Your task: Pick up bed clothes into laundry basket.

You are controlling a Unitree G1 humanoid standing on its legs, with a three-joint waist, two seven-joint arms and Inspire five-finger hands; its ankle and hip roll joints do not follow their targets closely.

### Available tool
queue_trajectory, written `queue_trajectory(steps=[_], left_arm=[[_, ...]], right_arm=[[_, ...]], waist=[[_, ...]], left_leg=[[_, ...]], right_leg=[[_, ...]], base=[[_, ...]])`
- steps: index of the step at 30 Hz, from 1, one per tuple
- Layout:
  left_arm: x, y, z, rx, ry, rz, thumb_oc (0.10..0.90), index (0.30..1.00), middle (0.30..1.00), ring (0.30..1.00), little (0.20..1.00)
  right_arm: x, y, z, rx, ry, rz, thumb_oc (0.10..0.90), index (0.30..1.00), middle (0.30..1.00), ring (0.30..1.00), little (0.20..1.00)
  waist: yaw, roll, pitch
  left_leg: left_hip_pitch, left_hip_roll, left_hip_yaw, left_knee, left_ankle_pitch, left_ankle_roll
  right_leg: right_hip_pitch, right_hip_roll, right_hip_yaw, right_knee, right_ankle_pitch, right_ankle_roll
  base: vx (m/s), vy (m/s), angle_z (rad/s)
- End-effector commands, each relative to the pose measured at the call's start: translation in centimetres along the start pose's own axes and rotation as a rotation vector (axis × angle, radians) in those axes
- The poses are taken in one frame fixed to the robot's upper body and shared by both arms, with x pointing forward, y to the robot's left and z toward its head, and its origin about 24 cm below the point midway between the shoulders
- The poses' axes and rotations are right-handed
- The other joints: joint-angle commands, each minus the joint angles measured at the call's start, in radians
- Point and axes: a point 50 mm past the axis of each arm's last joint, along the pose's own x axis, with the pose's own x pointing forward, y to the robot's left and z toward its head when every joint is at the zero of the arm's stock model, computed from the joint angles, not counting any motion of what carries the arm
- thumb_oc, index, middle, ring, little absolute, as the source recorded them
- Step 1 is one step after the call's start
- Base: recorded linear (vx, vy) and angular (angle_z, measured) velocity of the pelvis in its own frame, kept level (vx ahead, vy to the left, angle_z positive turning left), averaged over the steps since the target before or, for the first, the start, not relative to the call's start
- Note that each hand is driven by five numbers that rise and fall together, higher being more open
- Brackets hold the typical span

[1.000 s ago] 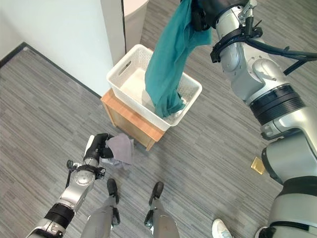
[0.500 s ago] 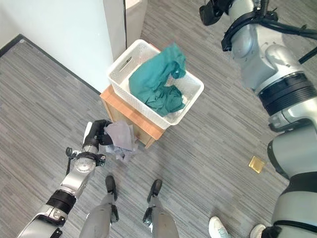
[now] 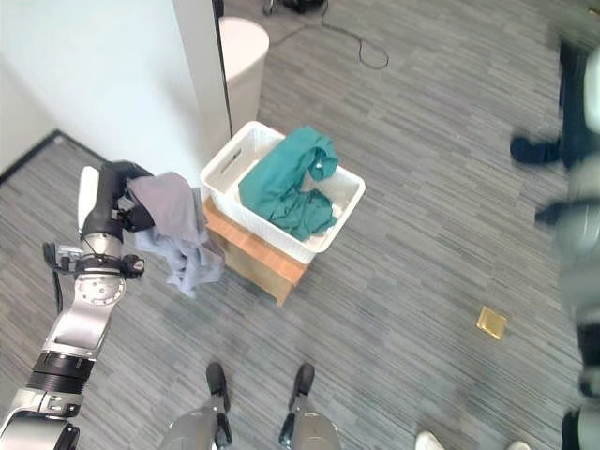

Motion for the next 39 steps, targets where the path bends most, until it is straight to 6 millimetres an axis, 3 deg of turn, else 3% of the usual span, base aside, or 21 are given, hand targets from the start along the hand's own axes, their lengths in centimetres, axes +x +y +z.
queue_trajectory(steps=[1,3,4,7,12,14,16,17,18,21,23,27,32,39], left_arm=[[3.8,0.4,10.4,-0.028,-0.433,0.04,0.4,0.3,0.3,0.3,0.3],[4.5,0.0,11.4,-0.012,-0.453,0.025,0.4,0.3,0.3,0.3,0.3],[6.1,-0.6,12.6,0.016,-0.444,0.012,0.4,0.3,0.3,0.3,0.3],[8.6,0.4,13.1,0.104,-0.399,0.049,0.4,0.3,0.3,0.3,0.3],[11.0,1.7,13.0,0.366,-0.341,0.118,0.4,0.3,0.3,0.3,0.3],[11.6,2.8,11.3,0.477,-0.286,0.139,0.4,0.3,0.3,0.3,0.3],[12.5,5.7,10.3,0.641,-0.24,0.205,0.4,0.3,0.3,0.3,0.3],[12.9,6.7,10.5,0.71,-0.241,0.22,0.4,0.3,0.3,0.3,0.3],[13.0,8.2,9.2,0.796,-0.192,0.235,0.4,0.3,0.3,0.3,0.3],[13.6,13.1,9.8,0.858,-0.155,0.372,0.4,0.3,0.3,0.3,0.3],[13.2,16.3,9.7,0.892,-0.135,0.465,0.4,0.3,0.3,0.3,0.3],[13.0,18.3,11.5,0.885,-0.184,0.547,0.4,0.3,0.3,0.3,0.3],[12.6,19.6,15.6,0.882,-0.316,0.621,0.4,0.3,0.3,0.3,0.3],[12.7,20.1,17.1,0.898,-0.342,0.625,0.4,0.3,0.3,0.3,0.3]], right_arm=[[-0.8,1.6,1.0,-0.025,-0.097,0.152,0.8,0.9,0.9,0.9,0.9],[-1.1,2.7,0.2,-0.014,-0.063,0.203,0.8,0.9,0.9,0.9,0.9],[-2.0,4.8,-0.6,0.015,-0.015,0.278,0.8,0.9,0.9,0.9,0.9],[-3.9,8.1,-1.4,0.013,0.024,0.394,0.8,0.9,0.9,0.9,0.9],[-9.6,13.5,-3.0,0.172,0.141,0.603,0.8,0.9,0.9,0.9,0.9],[-11.0,15.4,-3.0,0.145,0.15,0.707,0.8,0.9,0.9,0.9,0.9],[-12.8,16.3,-3.6,0.108,0.147,0.784,0.8,0.9,0.9,0.9,0.9],[-12.8,16.8,-3.8,0.115,0.177,0.792,0.8,0.9,0.9,0.9,0.9],[-13.3,17.0,-4.3,0.108,0.196,0.799,0.8,0.9,0.9,0.9,0.9],[-14.7,18.2,-5.6,0.206,0.33,0.761,0.8,0.9,0.9,0.9,0.9],[-17.1,19.6,-6.0,0.248,0.388,0.798,0.8,0.9,0.9,0.9,0.9],[-20.3,21.4,-5.2,0.322,0.409,0.895,0.8,0.9,0.9,0.9,0.9],[-21.2,22.2,-5.3,0.348,0.465,0.907,0.8,0.9,0.9,0.9,0.9],[-22.2,22.4,-5.4,0.374,0.487,0.938,0.8,0.9,0.9,0.9,0.9]], waist=[[-0.028,-0.016,-0.112],[-0.034,-0.011,-0.113],[-0.058,0.006,-0.12],[-0.093,0.025,-0.118],[-0.156,0.029,-0.12],[-0.171,0.031,-0.114],[-0.183,0.024,-0.084],[-0.177,0.014,-0.066],[-0.175,0.023,-0.059],[-0.2,0.035,-0.043],[-0.213,0.042,-0.027],[-0.219,0.041,-0.014],[-0.2,0.059,0.006],[-0.19,0.079,-0.002]], left_leg=[[0.051,0.055,0.054,0.007,-0.215,-0.049],[0.055,0.053,0.058,0.007,-0.21,-0.048],[0.07,0.053,0.069,0.007,-0.216,-0.049],[0.078,0.056,0.09,0.007,-0.216,-0.048],[0.103,0.069,0.117,0.007,-0.218,-0.056],[0.123,0.063,0.124,0.007,-0.23,-0.05],[0.138,0.048,0.13,0.008,-0.199,-0.049],[0.094,0.06,0.126,0.009,-0.169,-0.057],[0.079,0.061,0.116,0.007,-0.186,-0.058],[0.004,0.081,0.116,0.007,-0.165,-0.072],[-0.013,0.079,0.14,0.007,-0.16,-0.077],[-0.027,0.073,0.159,0.007,-0.16,-0.082],[-0.037,0.051,0.155,0.007,-0.168,-0.076],[-0.014,0.041,0.155,0.007,-0.179,-0.075]], right_leg=[[0.035,-0.104,0.008,0.011,-0.182,0.111],[0.034,-0.102,0.013,0.011,-0.178,0.109],[0.04,-0.098,0.025,0.011,-0.183,0.111],[0.03,-0.089,0.047,0.011,-0.184,0.11],[0.028,-0.059,0.091,0.011,-0.197,0.099],[0.024,-0.044,0.116,0.011,-0.206,0.098],[0.02,-0.034,0.143,0.011,-0.209,0.096],[0.009,-0.036,0.147,0.011,-0.208,0.095],[-0.007,-0.039,0.144,0.011,-0.205,0.104],[-0.083,-0.059,0.128,0.011,-0.174,0.11],[-0.109,-0.071,0.12,0.011,-0.153,0.118],[-0.127,-0.095,0.104,0.011,-0.14,0.128],[-0.126,-0.119,0.092,0.011,-0.126,0.138],[-0.106,-0.125,0.088,0.011,-0.126,0.14]], base=[[0.05,-0.075,-0.03],[0.04,-0.037,-0.07],[0.04,-0.022,-0.16],[0.02,-0.025,-0.2],[0.02,-0.065,-0.27],[0.04,-0.034,-0.15],[-0.02,-0.021,-0.3],[-0.1,-0.031,-0.52],[-0.12,-0.023,-0.46],[-0.1,-0.002,-0.07],[-0.06,0.05,0.09],[0.0,0.017,-0.01],[-0.02,0.034,0.04],[0.01,0.002,0.06]])
